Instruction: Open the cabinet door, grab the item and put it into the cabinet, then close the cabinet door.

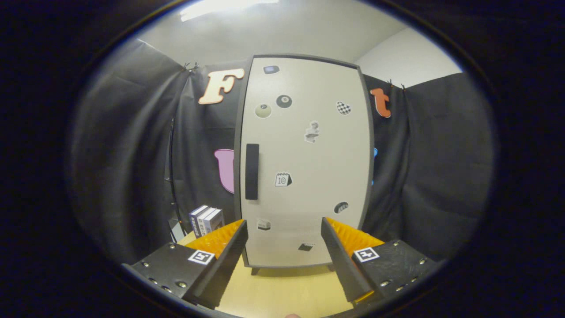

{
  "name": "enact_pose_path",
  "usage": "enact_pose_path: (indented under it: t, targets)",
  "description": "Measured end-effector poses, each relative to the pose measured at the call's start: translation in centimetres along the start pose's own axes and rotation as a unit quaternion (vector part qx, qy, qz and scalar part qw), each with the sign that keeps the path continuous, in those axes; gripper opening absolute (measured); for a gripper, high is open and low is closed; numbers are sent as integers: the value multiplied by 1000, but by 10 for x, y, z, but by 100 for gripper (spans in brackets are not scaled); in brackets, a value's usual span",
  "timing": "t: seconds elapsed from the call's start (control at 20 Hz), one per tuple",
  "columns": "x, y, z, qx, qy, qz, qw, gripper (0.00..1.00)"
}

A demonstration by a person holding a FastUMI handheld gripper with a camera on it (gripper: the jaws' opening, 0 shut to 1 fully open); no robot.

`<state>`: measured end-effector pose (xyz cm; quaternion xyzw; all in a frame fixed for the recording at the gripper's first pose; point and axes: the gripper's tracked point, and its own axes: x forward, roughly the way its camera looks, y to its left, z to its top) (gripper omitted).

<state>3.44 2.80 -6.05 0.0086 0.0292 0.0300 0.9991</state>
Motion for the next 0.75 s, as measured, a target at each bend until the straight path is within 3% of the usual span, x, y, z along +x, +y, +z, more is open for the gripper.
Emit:
enact_pose_path:
  t: [0.3, 0.75]
  targets:
    - [-70, -22, 11, 22, -9, -16, 1000, 99]
    - [-89, -27, 6, 13, -1, -33, 999, 99]
